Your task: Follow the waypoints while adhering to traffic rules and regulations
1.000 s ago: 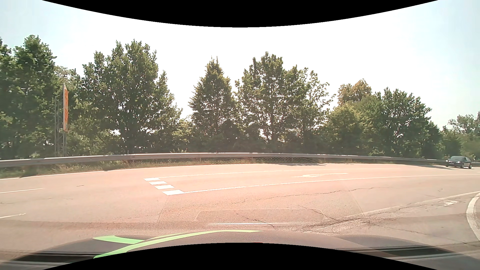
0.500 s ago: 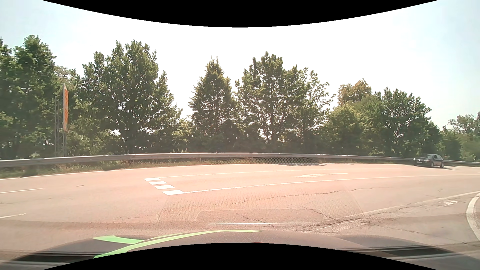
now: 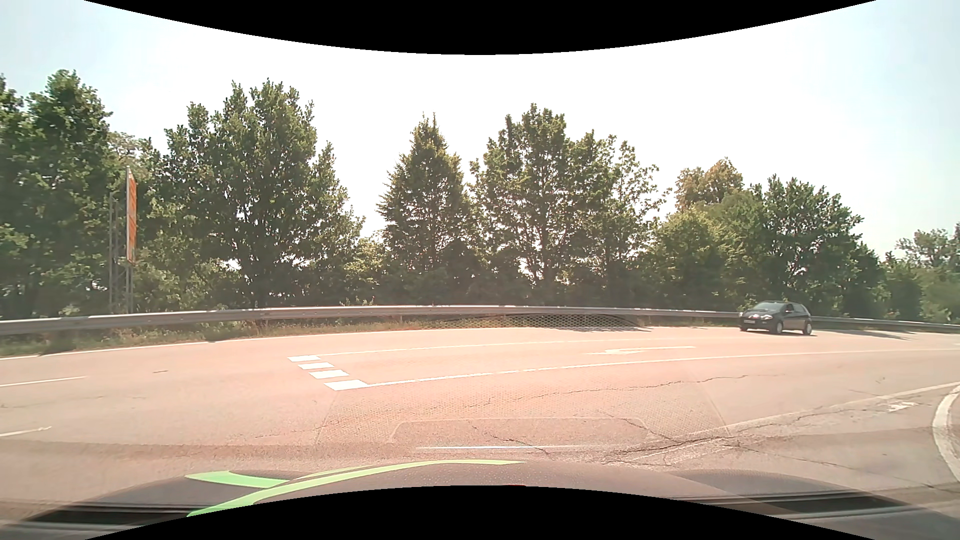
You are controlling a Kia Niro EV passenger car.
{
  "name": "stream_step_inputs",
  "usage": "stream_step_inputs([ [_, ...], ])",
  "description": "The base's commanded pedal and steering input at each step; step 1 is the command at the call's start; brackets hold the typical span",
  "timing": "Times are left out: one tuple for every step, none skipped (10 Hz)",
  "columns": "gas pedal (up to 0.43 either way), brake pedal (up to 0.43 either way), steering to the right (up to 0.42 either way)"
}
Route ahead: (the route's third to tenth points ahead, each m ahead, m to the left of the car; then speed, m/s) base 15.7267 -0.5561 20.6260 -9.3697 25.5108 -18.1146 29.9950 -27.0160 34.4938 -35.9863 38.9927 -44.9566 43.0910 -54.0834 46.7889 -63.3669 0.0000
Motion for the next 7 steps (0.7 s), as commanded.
stream_step_inputs([
  [0.000, 0.293, 0.151],
  [0.000, 0.305, 0.151],
  [0.000, 0.335, 0.151],
  [0.000, 0.372, 0.151],
  [0.000, 0.341, 0.151],
  [0.000, 0.006, 0.151],
  [0.000, 0.000, 0.151],
])
